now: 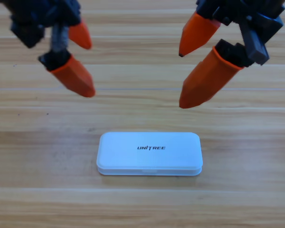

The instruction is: Clean up eraser and pencils

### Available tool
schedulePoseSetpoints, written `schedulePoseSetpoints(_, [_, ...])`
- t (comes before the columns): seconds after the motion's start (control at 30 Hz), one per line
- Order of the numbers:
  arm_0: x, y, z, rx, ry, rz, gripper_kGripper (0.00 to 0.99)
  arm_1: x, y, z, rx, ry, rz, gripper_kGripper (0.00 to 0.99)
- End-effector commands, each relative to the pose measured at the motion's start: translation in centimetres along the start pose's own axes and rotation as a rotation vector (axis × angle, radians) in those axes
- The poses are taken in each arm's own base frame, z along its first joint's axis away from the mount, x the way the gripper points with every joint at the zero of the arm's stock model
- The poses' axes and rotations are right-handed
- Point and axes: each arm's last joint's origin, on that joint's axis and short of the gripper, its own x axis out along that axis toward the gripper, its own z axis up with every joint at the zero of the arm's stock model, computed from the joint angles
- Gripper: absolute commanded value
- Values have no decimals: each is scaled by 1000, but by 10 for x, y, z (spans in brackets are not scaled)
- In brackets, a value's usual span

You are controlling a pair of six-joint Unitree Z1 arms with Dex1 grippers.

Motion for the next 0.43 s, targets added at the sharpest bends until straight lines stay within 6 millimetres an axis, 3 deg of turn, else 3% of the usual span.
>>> schedulePoseSetpoints(0.03, [-34,-25,-13,62,-106,-25,990,25,-5,4,16,33,41,945])
schedulePoseSetpoints(0.43, [-38,-30,-29,44,-132,-38,990,25,-5,4,16,34,41,945])
